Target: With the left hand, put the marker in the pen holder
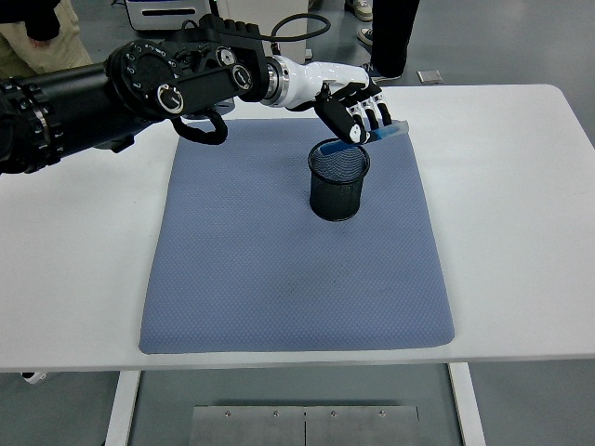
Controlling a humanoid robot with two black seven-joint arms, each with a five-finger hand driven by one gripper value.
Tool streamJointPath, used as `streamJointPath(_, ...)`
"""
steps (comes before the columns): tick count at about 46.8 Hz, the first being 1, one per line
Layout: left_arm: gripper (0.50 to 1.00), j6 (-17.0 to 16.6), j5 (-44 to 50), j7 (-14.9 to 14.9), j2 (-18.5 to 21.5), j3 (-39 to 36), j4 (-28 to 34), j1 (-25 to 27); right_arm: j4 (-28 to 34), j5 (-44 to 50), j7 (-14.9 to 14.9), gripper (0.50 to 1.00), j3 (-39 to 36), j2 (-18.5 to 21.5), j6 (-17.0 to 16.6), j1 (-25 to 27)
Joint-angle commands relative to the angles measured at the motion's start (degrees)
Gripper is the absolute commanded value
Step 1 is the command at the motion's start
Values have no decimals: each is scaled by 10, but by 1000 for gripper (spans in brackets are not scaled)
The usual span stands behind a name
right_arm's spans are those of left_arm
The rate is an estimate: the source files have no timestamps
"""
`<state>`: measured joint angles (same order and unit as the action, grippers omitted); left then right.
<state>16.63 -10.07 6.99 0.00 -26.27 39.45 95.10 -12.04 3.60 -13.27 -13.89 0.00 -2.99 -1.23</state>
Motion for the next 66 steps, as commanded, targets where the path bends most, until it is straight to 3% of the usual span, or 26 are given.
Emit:
streamJointPath(1, 500, -5, 11, 2, 0, 0, 1, -7, 0, 0, 0, 1000, 0, 0, 0, 0)
streamJointPath(14, 500, -28, 56, 15, 0, 0, 1, -18, 0, 0, 0, 1000, 0, 0, 0, 0)
streamJointPath(27, 601, -28, 80, 16, 0, 0, 4, -26, 0, 0, 0, 1000, 0, 0, 0, 0)
streamJointPath(37, 719, -27, 90, 16, 0, 1, 5, -29, 0, 0, 0, 1000, 0, 0, 0, 0)
streamJointPath(41, 874, -27, 91, 16, 0, 2, 5, -26, 0, 0, 0, 1000, 0, 0, 0, 0)
streamJointPath(50, 1000, -27, 92, 16, 0, 4, 4, -17, 0, 0, 0, 1000, 0, 0, 0, 0)
streamJointPath(56, 1000, -26, 93, 16, 1, 9, 4, -12, 0, 0, 0, 1000, 0, 0, 0, 0)
streamJointPath(66, 1000, -26, 92, 15, 54, 46, 3, -25, 0, 0, 0, 1000, 0, 0, 1, 0)
